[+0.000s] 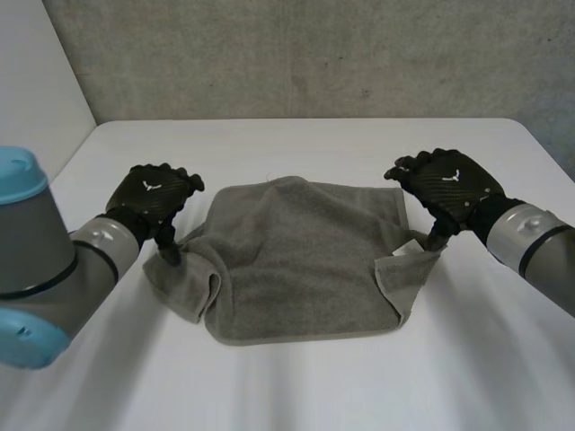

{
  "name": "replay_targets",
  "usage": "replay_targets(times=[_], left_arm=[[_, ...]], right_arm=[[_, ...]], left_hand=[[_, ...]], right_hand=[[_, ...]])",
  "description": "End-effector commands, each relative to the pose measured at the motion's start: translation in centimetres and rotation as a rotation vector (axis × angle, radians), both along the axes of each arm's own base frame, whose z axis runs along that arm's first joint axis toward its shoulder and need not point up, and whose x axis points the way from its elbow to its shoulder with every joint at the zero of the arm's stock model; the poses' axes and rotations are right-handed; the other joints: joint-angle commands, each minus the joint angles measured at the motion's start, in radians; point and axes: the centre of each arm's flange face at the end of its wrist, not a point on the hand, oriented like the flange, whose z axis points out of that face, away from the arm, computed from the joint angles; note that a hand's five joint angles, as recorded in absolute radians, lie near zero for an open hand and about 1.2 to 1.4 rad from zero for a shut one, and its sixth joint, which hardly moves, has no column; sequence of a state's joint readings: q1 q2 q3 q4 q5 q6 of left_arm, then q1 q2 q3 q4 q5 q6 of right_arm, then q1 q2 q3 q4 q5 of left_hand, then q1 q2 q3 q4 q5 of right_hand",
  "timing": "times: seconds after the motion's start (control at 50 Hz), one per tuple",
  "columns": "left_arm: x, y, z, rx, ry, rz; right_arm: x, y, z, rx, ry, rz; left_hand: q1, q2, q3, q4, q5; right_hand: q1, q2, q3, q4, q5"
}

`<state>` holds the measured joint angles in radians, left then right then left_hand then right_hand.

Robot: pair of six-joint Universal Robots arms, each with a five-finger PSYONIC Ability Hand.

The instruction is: Fold the towel.

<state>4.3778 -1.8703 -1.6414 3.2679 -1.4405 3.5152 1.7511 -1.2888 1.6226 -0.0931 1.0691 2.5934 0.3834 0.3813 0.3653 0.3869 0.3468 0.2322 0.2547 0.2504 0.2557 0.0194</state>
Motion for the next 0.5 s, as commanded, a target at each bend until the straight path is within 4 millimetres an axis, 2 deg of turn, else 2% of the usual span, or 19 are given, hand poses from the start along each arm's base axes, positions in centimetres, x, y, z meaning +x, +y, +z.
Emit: replay_targets(times=[0.02,0.1,0.14,0.16,0.2,0.26,0.5], left_arm=[[0.9,3.4,-1.0,-0.004,-0.098,-0.05],[1.1,4.6,-1.7,-0.015,-0.135,-0.061],[1.1,5.4,-2.1,-0.035,-0.129,-0.061],[1.1,5.4,-2.1,-0.035,-0.129,-0.061],[0.5,6.3,-2.4,-0.047,-0.1,-0.073],[-0.3,7.0,-2.7,-0.054,-0.061,-0.075],[-2.4,7.0,-4.2,-0.063,-0.051,-0.094]], right_arm=[[0.0,1.5,-0.8,-0.08,0.202,0.035],[1.1,2.2,-1.4,-0.1,0.258,0.062],[2.4,2.7,-2.5,-0.1,0.303,0.101],[2.4,2.7,-2.5,-0.1,0.303,0.102],[3.5,3.2,-3.5,-0.112,0.349,0.14],[4.0,3.2,-4.4,-0.127,0.398,0.159],[5.0,3.1,-7.3,-0.12,0.494,0.187]], left_hand=[[-0.079,-0.077,-0.061,-0.082,-0.217],[-0.073,-0.071,-0.055,-0.076,-0.211],[-0.076,-0.074,-0.058,-0.079,-0.214],[-0.076,-0.074,-0.058,-0.079,-0.214],[-0.079,-0.077,-0.061,-0.082,-0.217],[-0.079,-0.077,-0.061,-0.082,-0.217],[-0.067,-0.065,-0.049,-0.071,-0.205]], right_hand=[[-0.058,-0.08,-0.076,-0.081,-0.019],[-0.058,-0.08,-0.076,-0.081,-0.019],[-0.058,-0.08,-0.076,-0.081,-0.019],[-0.058,-0.08,-0.076,-0.081,-0.019],[-0.058,-0.08,-0.076,-0.081,-0.019],[-0.058,-0.08,-0.076,-0.081,-0.019],[-0.003,-0.026,-0.022,-0.027,0.035]])
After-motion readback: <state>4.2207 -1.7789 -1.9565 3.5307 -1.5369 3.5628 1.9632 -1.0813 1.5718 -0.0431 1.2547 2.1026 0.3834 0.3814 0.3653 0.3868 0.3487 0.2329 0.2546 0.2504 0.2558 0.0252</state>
